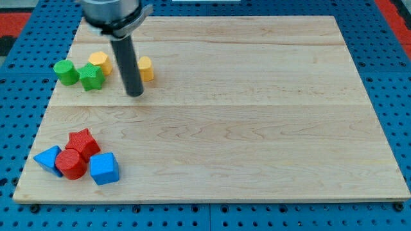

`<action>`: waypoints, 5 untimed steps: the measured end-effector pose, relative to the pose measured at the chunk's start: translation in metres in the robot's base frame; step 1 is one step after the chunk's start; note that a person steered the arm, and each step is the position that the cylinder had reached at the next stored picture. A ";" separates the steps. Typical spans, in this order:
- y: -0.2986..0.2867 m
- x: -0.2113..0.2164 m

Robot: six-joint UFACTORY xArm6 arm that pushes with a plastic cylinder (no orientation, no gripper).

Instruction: Move the green star and yellow hexagon up a bit

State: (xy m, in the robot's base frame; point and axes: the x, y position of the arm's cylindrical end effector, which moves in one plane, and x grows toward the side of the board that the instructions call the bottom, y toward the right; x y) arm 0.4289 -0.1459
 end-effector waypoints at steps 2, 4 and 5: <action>-0.112 -0.009; -0.097 -0.030; -0.073 -0.035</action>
State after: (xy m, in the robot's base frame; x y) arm 0.3934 -0.2189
